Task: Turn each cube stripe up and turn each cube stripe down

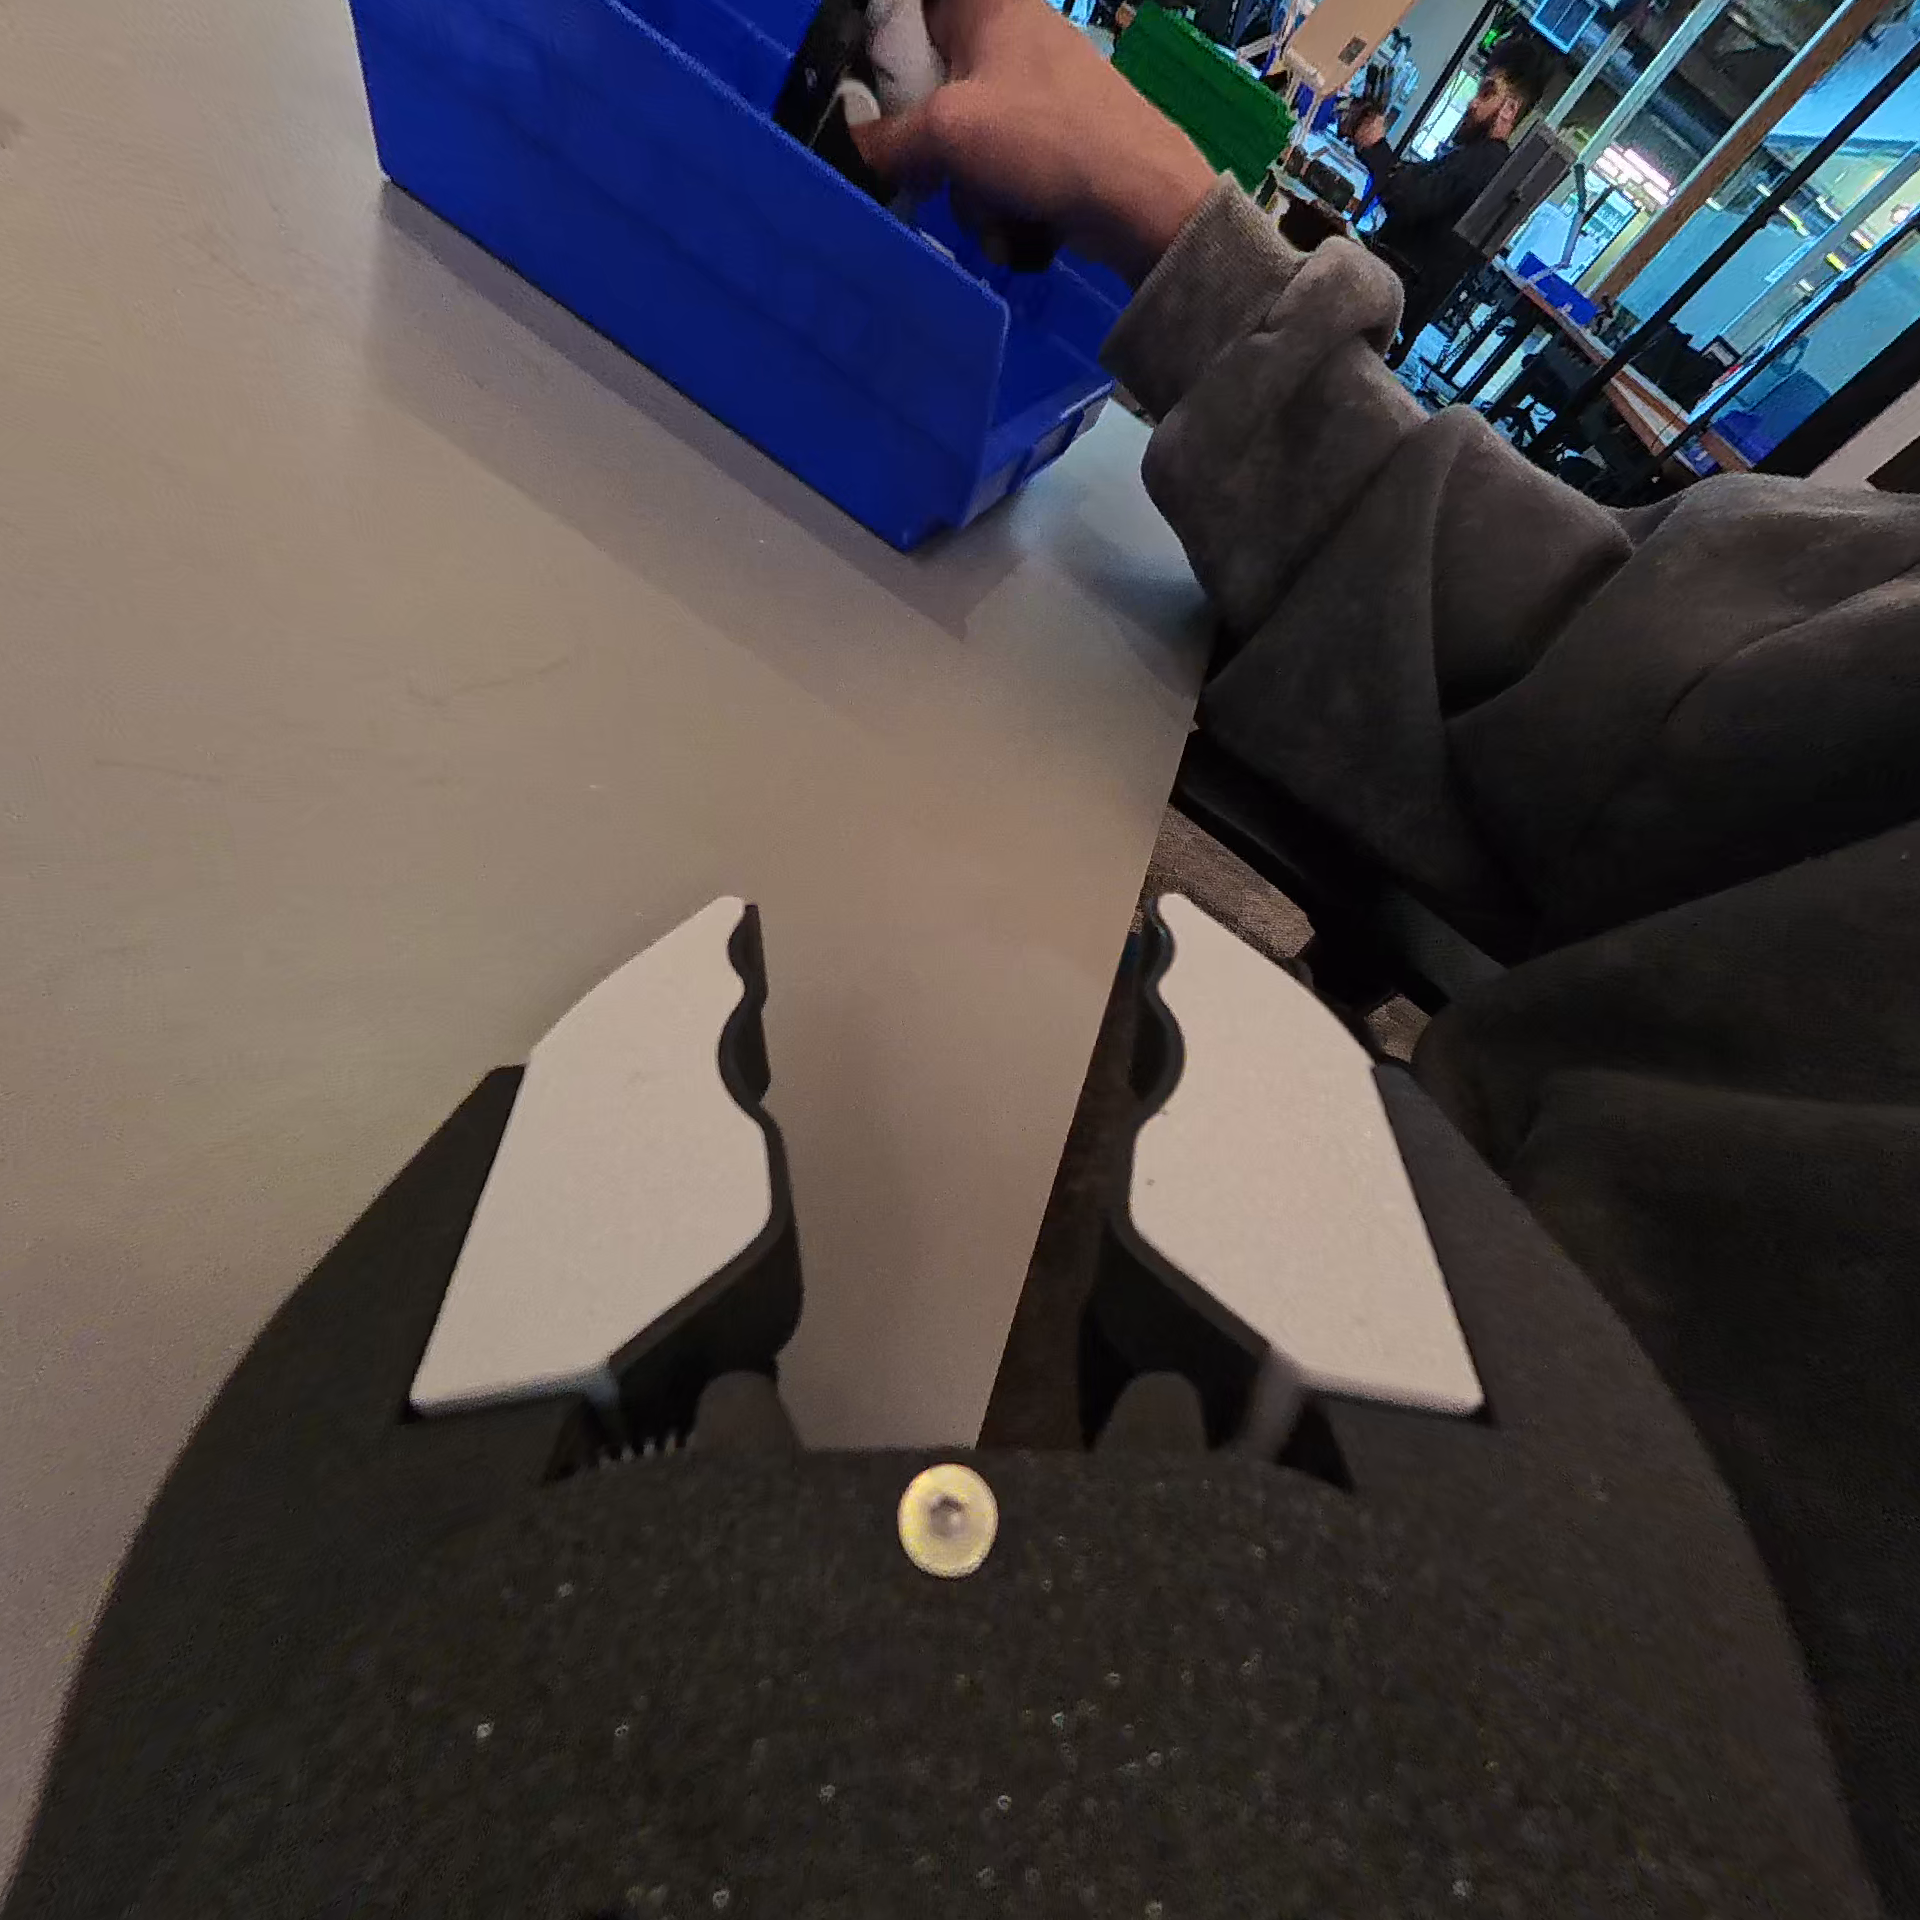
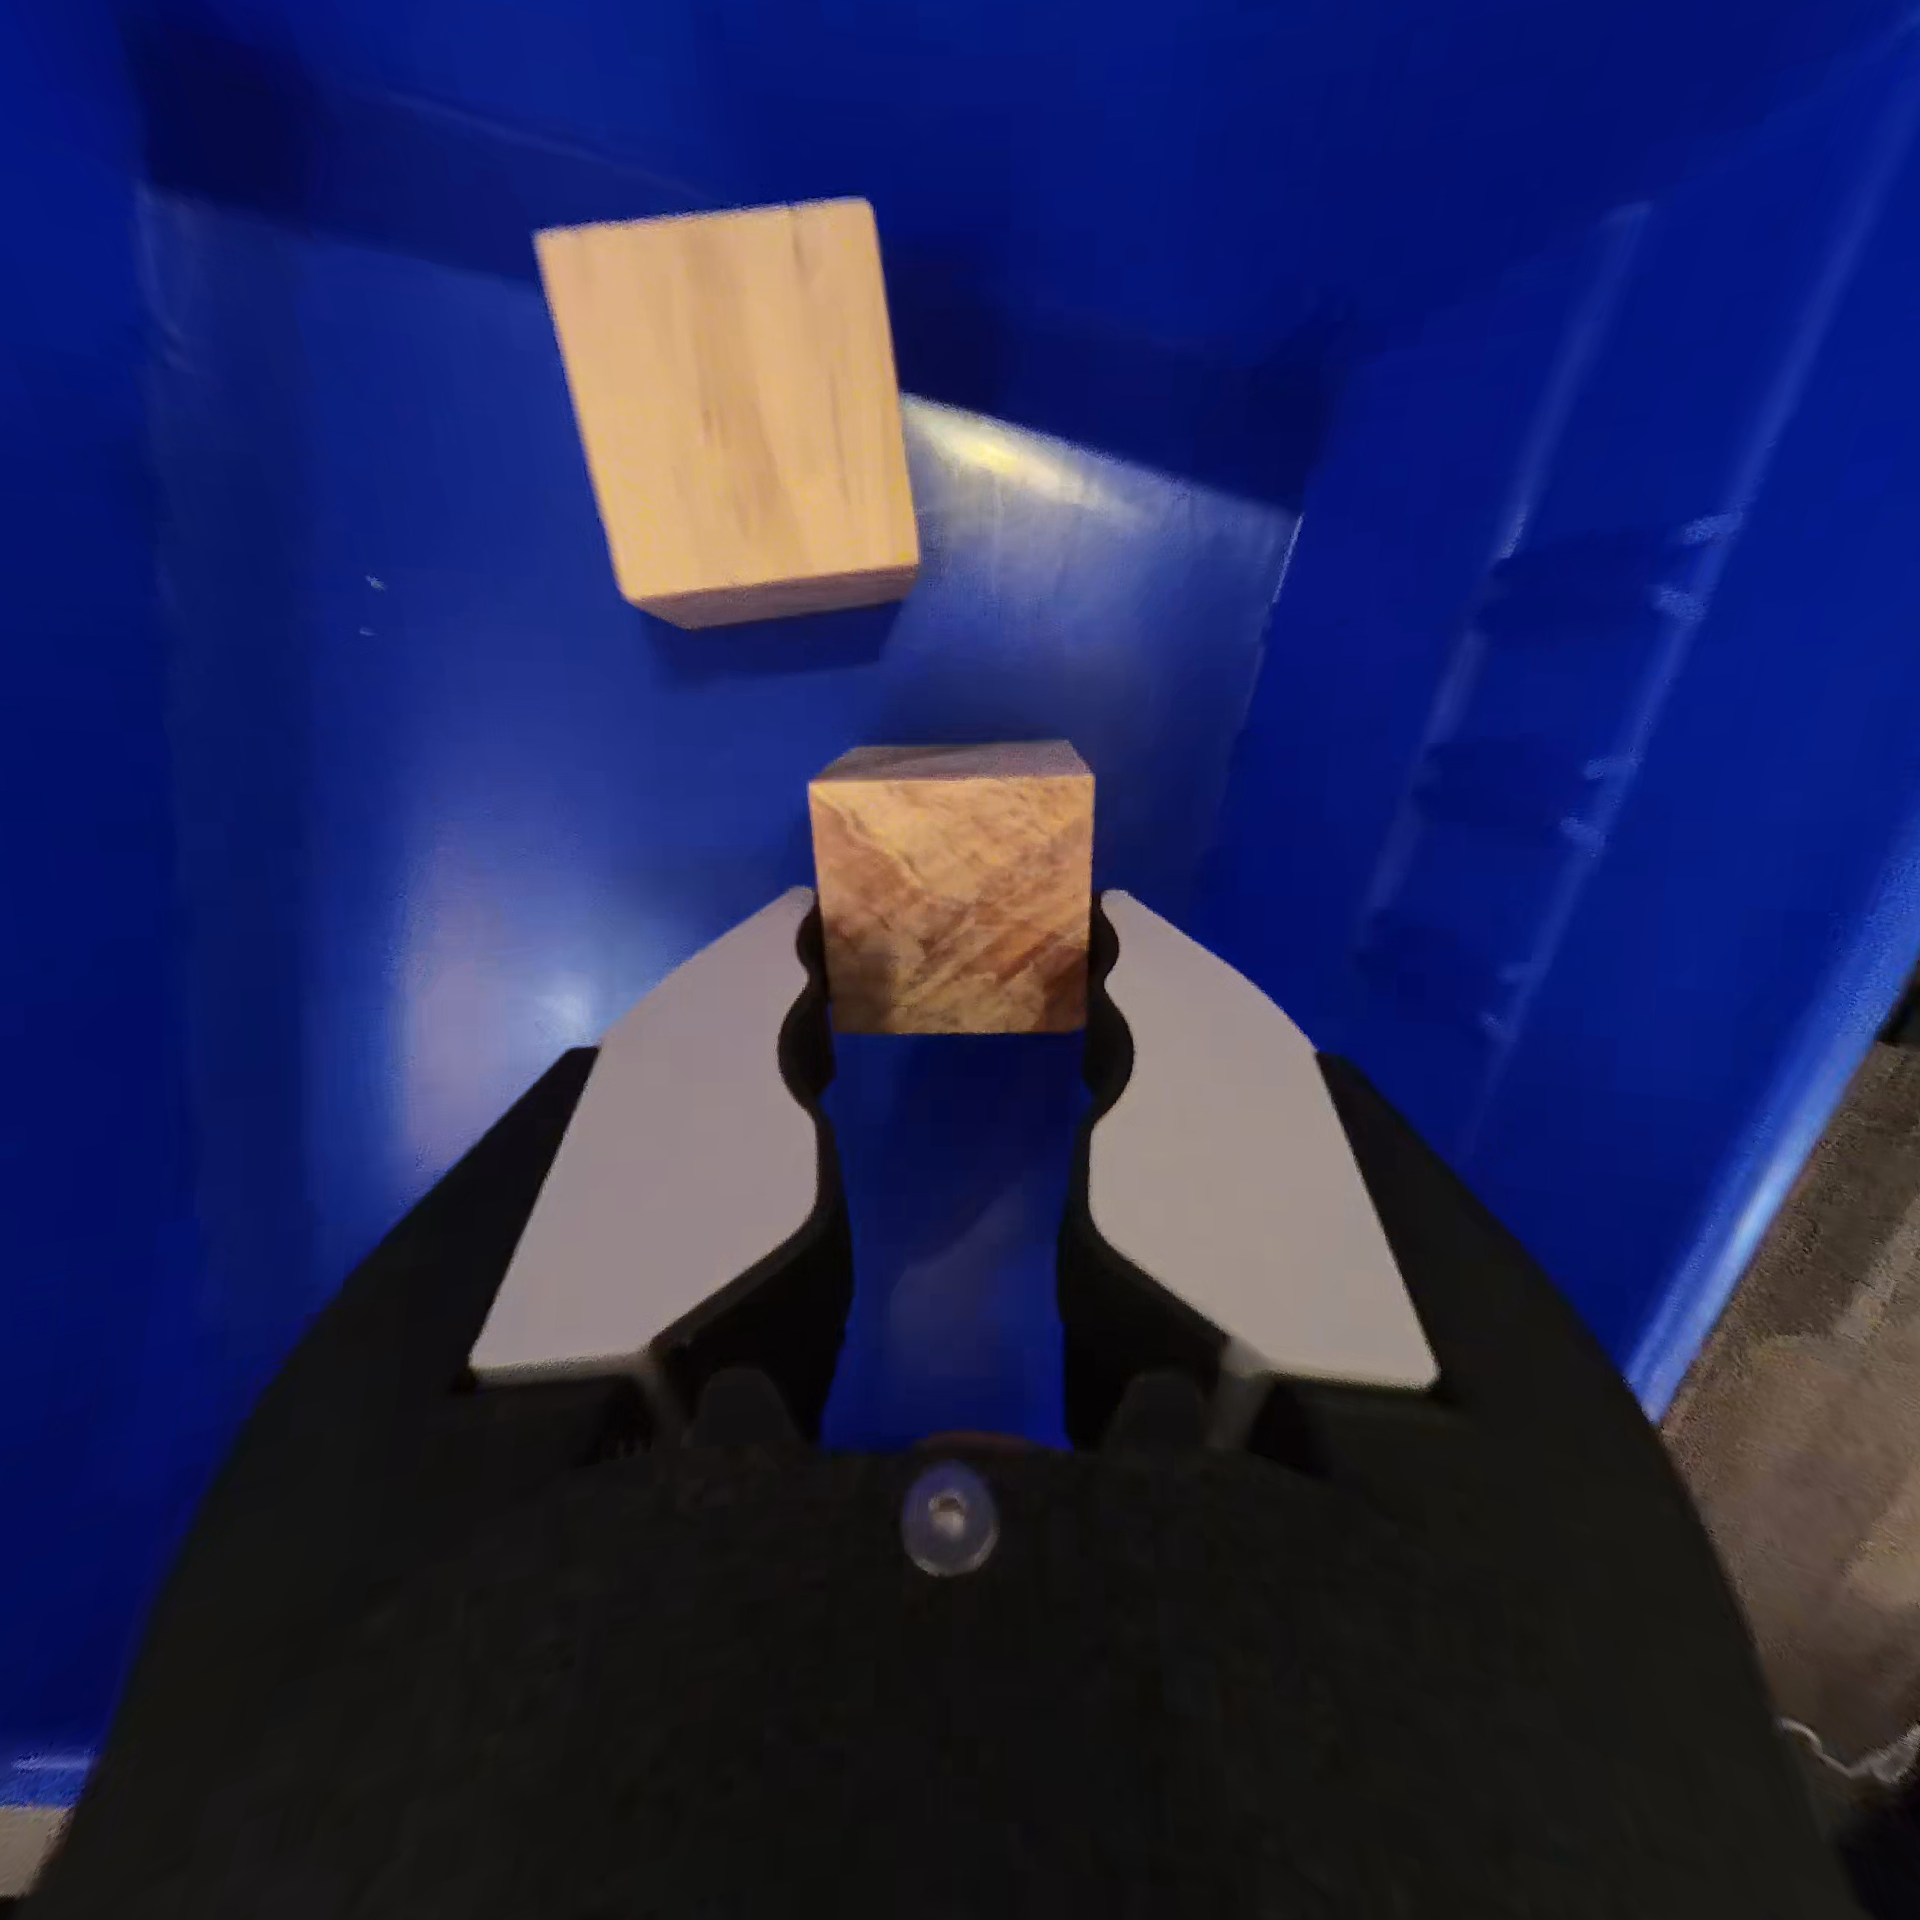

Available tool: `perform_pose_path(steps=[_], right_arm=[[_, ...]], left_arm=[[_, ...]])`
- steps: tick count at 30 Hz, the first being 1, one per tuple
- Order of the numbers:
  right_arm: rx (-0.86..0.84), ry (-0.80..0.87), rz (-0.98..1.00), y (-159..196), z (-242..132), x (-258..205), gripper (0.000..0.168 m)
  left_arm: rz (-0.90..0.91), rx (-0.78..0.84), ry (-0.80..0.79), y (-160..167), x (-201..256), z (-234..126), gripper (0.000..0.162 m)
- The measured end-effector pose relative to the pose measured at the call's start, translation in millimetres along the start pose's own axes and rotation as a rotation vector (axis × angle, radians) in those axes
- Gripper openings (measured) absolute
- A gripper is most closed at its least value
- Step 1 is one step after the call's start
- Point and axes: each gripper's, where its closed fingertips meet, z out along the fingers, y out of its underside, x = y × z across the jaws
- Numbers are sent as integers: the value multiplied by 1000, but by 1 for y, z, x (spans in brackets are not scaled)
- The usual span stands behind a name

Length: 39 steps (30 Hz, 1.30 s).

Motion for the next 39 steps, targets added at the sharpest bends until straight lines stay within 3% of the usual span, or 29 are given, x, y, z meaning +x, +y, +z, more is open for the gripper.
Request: perform_pose_path(steps=[5,7,9,11,14,17,20,24,29,33,35,39], right_arm=[[11,-17,5,-3,2,-1,47],[61,26,-22,-7,-5,3,60],[170,87,-28,-14,-31,6,75],[382,66,-34,-24,-76,-8,64],[827,-279,-98,-30,-160,-91,57],[1124,-795,-196,12,-220,-204,55],[1100,-1034,-251,68,-205,-286,56],[976,-1032,-442,107,-170,-347,49],[960,-1042,-491,112,-178,-354,51],[937,-1064,-462,111,-176,-345,43],[854,-1135,-467,116,-173,-346,19],[829,-1216,-383,112,-171,-342,34]], left_arm=[[-14,-30,1,6,-3,4,68],[-12,-35,-3,7,-4,4,69],[-9,-41,-10,8,-5,4,69],[-4,-40,-24,8,-7,4,69],[-9,-31,-34,7,-10,3,71],[-30,-34,-47,8,-14,3,71],[-26,-43,-47,9,-14,1,73],[47,-70,-109,4,-15,-12,73],[219,-156,-420,-26,-65,-104,69],[322,-421,-585,-39,-134,-177,65],[402,-568,-604,-38,-172,-192,65],[479,-864,-587,-19,-248,-204,70]])
